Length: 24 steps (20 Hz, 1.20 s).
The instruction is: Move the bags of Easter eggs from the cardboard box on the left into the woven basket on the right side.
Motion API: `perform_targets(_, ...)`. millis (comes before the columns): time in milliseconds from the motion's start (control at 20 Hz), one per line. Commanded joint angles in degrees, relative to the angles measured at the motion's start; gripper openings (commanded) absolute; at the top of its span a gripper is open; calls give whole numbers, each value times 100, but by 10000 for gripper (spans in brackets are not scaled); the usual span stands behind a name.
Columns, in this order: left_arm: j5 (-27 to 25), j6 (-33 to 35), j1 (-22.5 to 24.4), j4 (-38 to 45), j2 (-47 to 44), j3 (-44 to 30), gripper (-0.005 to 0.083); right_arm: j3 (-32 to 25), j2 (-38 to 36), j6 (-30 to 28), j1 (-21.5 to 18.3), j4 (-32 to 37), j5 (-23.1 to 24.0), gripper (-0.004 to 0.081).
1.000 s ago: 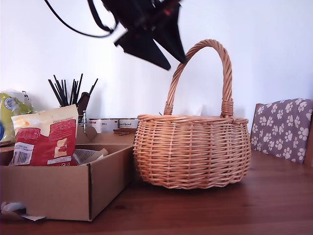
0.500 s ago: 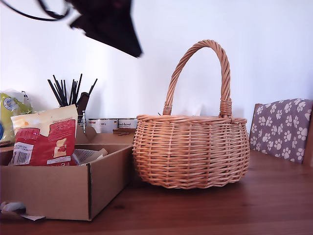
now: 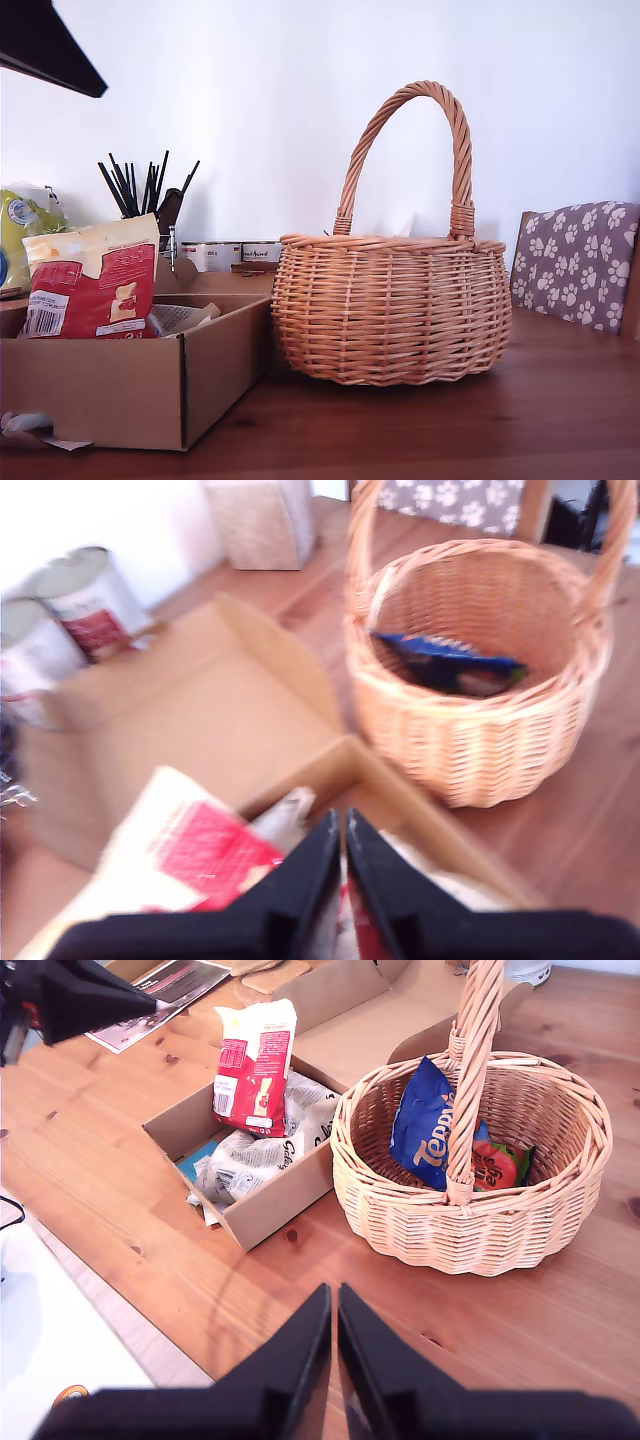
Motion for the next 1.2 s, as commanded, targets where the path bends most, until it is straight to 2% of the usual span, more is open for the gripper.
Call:
perform_targets(0,-24,306,109,-2,114,-28,537,15,-17,-11,24,39,-11,-13)
perform_targets(50,-111,570,190,39,227,-28,702,15,-17,-13,24,39,-9,-13)
perform_targets(100,-109,861,262,44,337,-26,772,15,-17,-13,24,39,-9,-13)
perform_targets(350,-39,1399,557,240,1316,260,778,15,-17,-13,24,33,-13,-13)
perform_targets(700,219,2291,984,-24,3314,1593,777,15,-17,-13,24,33,-11,-13)
perform_targets(1000,514,2597,1209,-1263,4795,2776,775,15,-17,-13,24,33,-11,-13)
perform_targets(1150,680,2566,1196,-2188,5021,3071,775,15,-17,-15,24,35,-7,-13)
